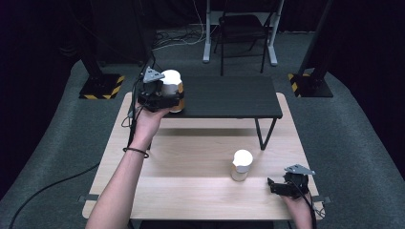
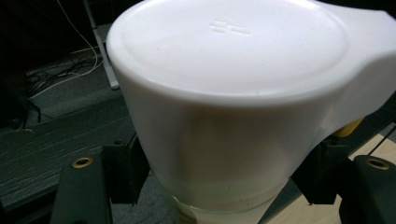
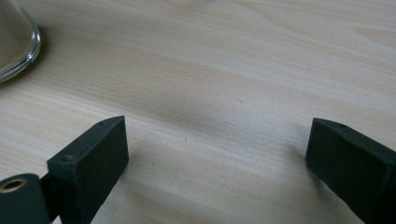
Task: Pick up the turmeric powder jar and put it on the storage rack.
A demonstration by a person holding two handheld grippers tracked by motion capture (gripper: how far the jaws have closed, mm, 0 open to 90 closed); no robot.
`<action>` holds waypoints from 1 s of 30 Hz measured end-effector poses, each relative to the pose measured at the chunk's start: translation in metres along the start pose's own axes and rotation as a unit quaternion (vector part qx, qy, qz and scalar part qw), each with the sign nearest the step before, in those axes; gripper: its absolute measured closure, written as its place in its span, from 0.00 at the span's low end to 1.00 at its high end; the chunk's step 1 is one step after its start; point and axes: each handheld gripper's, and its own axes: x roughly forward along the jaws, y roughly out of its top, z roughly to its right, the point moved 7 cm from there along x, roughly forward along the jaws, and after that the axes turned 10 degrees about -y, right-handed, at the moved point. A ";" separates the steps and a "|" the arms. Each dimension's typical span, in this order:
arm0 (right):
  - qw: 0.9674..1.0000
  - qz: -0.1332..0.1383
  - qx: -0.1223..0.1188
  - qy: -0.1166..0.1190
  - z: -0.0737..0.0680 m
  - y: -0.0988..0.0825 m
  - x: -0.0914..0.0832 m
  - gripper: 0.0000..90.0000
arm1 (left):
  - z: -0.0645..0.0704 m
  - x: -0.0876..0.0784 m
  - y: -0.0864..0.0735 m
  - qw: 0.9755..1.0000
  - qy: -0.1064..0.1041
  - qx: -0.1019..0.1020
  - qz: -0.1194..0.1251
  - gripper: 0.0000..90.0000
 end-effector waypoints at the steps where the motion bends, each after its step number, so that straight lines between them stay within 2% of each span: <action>1: 1.000 0.000 0.000 0.000 0.000 0.000 0.000 0.06 | 0.000 0.002 0.001 1.000 0.002 0.001 0.000 0.33; 9: 1.000 0.000 0.000 0.000 0.000 0.000 0.000 0.05 | -0.002 0.013 0.005 1.000 0.006 -0.008 0.004 0.33; 16: 1.000 0.000 0.000 0.000 0.000 0.000 0.000 0.06 | -0.005 0.020 0.004 1.000 0.009 -0.013 -0.005 0.33; 25: 1.000 0.000 0.000 0.000 0.000 0.000 0.000 0.05 | -0.004 0.020 0.006 1.000 0.008 -0.010 -0.011 0.33; 27: 1.000 0.000 0.000 0.000 0.000 0.000 0.000 0.05 | -0.005 0.019 0.006 1.000 0.002 -0.019 -0.005 0.32; 30: 1.000 0.000 0.000 0.000 0.000 0.000 0.000 0.05 | -0.004 0.015 0.006 1.000 0.001 -0.015 -0.001 0.29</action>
